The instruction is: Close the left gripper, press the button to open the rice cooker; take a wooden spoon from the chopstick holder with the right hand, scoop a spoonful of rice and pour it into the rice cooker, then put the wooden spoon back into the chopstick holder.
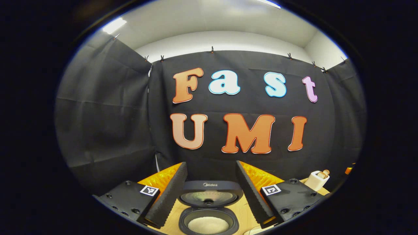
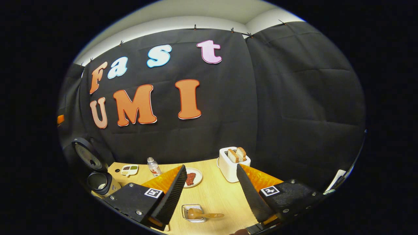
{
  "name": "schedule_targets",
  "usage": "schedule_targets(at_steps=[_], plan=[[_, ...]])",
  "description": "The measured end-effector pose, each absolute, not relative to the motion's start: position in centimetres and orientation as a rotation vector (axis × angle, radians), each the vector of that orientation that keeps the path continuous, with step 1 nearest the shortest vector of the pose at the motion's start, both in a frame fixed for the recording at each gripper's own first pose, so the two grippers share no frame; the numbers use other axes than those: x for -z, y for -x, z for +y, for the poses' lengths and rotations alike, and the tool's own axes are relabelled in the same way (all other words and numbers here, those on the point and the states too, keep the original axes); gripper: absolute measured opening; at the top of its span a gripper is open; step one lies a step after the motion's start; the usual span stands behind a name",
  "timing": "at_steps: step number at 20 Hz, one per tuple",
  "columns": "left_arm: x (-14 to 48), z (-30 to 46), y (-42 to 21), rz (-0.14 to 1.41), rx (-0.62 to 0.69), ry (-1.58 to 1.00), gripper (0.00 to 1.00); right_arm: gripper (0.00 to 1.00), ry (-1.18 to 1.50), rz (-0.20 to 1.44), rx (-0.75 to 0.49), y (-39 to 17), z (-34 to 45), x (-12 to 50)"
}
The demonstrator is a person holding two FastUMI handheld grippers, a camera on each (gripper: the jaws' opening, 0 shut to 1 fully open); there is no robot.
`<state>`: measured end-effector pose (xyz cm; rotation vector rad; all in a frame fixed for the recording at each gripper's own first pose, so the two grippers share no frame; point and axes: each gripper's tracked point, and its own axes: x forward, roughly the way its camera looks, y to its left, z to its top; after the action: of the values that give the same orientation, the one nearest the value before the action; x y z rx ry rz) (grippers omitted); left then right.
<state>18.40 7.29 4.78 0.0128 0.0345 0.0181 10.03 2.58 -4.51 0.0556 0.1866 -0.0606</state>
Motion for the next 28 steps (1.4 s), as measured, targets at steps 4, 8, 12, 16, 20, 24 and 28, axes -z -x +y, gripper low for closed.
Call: schedule_targets(at_steps=[4,8,12,16,20,24,28], plan=[[-3.7,6.2,-23.8,0.058,0.004,-0.009,1.0,0.93,-0.051,0.162,0.05,-9.0,3.2,3.2],[0.8,6.3,-28.7,0.145,0.006,-0.032,0.97,0.93,-0.042,0.151,0.067,-8.3,2.9,2.6],[5.6,6.7,-31.8,0.238,0.016,0.005,0.96,0.94,-0.036,0.148,0.092,-7.8,2.3,2.3],[8.3,7.4,-32.2,0.286,-0.001,0.012,0.96,0.93,-0.039,0.164,0.1,-7.2,2.0,2.7],[9.1,7.8,-31.2,0.288,-0.01,-0.043,0.96,0.93,-0.039,0.165,0.097,-7.2,2.1,2.8],[9.5,7.5,-28.6,0.271,-0.004,-0.094,0.97,0.93,-0.052,0.159,0.077,-7.3,2.9,2.5],[10.8,7.1,-24.7,0.282,0.003,-0.092,0.97,0.93,-0.033,0.146,0.048,-7.0,3.8,2.0]])
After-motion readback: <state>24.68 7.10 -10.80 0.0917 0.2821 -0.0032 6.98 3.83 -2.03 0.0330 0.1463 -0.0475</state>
